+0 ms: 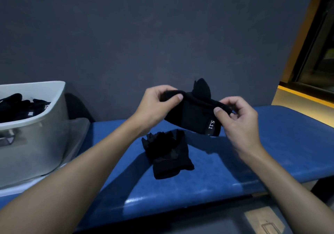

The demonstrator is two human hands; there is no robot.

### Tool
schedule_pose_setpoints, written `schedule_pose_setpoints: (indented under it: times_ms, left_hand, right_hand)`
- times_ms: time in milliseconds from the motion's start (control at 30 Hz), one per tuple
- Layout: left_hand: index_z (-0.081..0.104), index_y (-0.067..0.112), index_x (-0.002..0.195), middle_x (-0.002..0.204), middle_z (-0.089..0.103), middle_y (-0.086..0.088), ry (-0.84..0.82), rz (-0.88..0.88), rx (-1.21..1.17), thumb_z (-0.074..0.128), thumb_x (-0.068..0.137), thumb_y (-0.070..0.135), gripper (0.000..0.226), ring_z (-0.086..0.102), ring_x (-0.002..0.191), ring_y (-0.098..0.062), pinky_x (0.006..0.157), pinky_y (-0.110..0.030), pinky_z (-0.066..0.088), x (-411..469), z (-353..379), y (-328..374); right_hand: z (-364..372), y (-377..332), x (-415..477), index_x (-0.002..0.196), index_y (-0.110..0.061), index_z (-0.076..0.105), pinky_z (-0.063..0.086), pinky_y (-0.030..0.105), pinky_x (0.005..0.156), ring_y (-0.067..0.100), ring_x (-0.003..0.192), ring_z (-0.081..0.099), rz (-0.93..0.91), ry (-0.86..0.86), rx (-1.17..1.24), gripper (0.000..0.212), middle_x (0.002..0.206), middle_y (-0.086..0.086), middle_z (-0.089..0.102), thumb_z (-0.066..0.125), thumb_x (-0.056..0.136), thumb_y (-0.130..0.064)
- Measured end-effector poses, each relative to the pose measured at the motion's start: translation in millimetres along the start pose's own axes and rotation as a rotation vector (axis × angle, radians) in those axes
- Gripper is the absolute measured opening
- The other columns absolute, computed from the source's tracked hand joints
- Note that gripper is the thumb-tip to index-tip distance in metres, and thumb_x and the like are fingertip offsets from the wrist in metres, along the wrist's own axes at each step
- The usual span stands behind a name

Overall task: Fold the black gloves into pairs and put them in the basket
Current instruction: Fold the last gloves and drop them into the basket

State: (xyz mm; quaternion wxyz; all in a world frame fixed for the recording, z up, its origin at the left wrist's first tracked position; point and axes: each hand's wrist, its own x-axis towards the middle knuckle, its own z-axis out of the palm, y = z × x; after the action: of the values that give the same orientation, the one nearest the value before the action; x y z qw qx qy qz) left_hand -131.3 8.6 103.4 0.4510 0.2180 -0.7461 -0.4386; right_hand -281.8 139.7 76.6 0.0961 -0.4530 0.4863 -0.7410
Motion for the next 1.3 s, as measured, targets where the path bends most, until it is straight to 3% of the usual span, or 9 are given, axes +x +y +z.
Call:
schedule_pose_setpoints:
  times_ms: [267, 433, 600, 700, 833, 933, 1033, 1167, 1300]
  left_hand:
    - [0.072, 0.003, 0.095, 0.078, 0.072, -0.003, -0.145, -0.002, 0.126, 0.066, 0.093, 0.007, 0.007, 0.068, 0.069, -0.012, 0.060, -0.024, 0.055, 4, -16, 21]
    - [0.072, 0.004, 0.088, 0.074, 0.071, 0.000, -0.129, -0.022, 0.188, 0.068, 0.091, 0.006, 0.005, 0.066, 0.066, -0.009, 0.062, -0.023, 0.056, 0, -25, 11]
    - [0.073, 0.002, 0.091, 0.079, 0.074, -0.008, -0.155, -0.091, 0.215, 0.071, 0.090, 0.011, 0.009, 0.067, 0.067, -0.012, 0.063, -0.027, 0.056, 0, -32, 1]
    - [0.071, 0.006, 0.099, 0.090, 0.075, -0.013, -0.166, -0.203, 0.234, 0.078, 0.085, 0.019, 0.021, 0.068, 0.072, -0.015, 0.068, -0.031, 0.057, 0, -40, -16]
    - [0.064, 0.012, 0.110, 0.082, 0.066, -0.008, -0.156, -0.364, 0.291, 0.082, 0.082, 0.020, 0.035, 0.059, 0.065, -0.010, 0.061, -0.018, 0.050, -15, -53, -53]
    - [0.066, 0.011, 0.097, 0.074, 0.062, -0.009, -0.090, -0.363, 0.263, 0.078, 0.085, 0.014, 0.017, 0.059, 0.069, -0.016, 0.074, -0.030, 0.051, -22, -53, -70]
    - [0.069, 0.008, 0.086, 0.077, 0.065, -0.006, 0.028, -0.255, 0.231, 0.072, 0.088, 0.006, 0.004, 0.059, 0.068, -0.009, 0.066, -0.019, 0.049, -19, -47, -67]
    - [0.067, 0.022, 0.117, 0.108, 0.069, 0.008, -0.164, -0.319, 0.269, 0.076, 0.087, 0.030, 0.032, 0.067, 0.091, -0.005, 0.078, -0.023, 0.054, -15, -43, -64]
    - [0.076, 0.016, 0.098, 0.092, 0.077, 0.005, -0.250, -0.353, 0.149, 0.059, 0.098, 0.037, 0.027, 0.069, 0.082, -0.004, 0.072, -0.018, 0.051, -23, -42, -67]
  right_hand:
    - [17, -5, -7, 0.134, -0.026, 0.045, 0.056, 0.033, 0.071, 0.020, 0.079, 0.069, 0.223, -0.201, 0.148, 0.053, 0.098, 0.009, 0.075, 0.064, 0.091, -0.003]
    - [29, 1, -13, 0.127, -0.022, 0.051, 0.052, 0.039, 0.074, 0.022, 0.078, 0.064, 0.224, -0.226, 0.077, 0.042, 0.094, 0.018, 0.072, 0.062, 0.092, -0.002]
    - [40, 10, -17, 0.126, -0.019, 0.050, 0.053, 0.021, 0.058, 0.009, 0.068, 0.066, 0.307, -0.246, -0.018, 0.051, 0.089, 0.002, 0.072, 0.070, 0.084, 0.003]
    - [45, 23, -20, 0.120, -0.021, 0.050, 0.056, 0.027, 0.059, 0.017, 0.070, 0.068, 0.391, -0.192, -0.046, 0.048, 0.087, 0.001, 0.072, 0.067, 0.085, 0.006]
    - [50, 41, -24, 0.121, -0.021, 0.048, 0.058, 0.044, 0.074, 0.026, 0.076, 0.068, 0.525, -0.200, -0.092, 0.045, 0.099, 0.017, 0.070, 0.067, 0.086, 0.001]
    - [50, 48, -23, 0.116, -0.033, 0.046, 0.057, 0.048, 0.084, 0.026, 0.089, 0.069, 0.494, -0.223, -0.262, 0.045, 0.102, 0.012, 0.070, 0.071, 0.082, -0.017]
    - [49, 51, -22, 0.112, -0.039, 0.046, 0.056, 0.049, 0.084, 0.027, 0.089, 0.069, 0.473, -0.229, -0.353, 0.045, 0.097, 0.005, 0.071, 0.070, 0.076, -0.027]
    - [49, 54, -22, 0.110, -0.038, 0.047, 0.056, 0.051, 0.083, 0.030, 0.088, 0.069, 0.476, -0.211, -0.339, 0.044, 0.097, 0.009, 0.070, 0.071, 0.076, -0.023]
    - [50, 53, -23, 0.105, -0.036, 0.048, 0.057, 0.054, 0.079, 0.038, 0.087, 0.069, 0.492, -0.178, -0.281, 0.040, 0.101, 0.023, 0.068, 0.071, 0.082, -0.013]
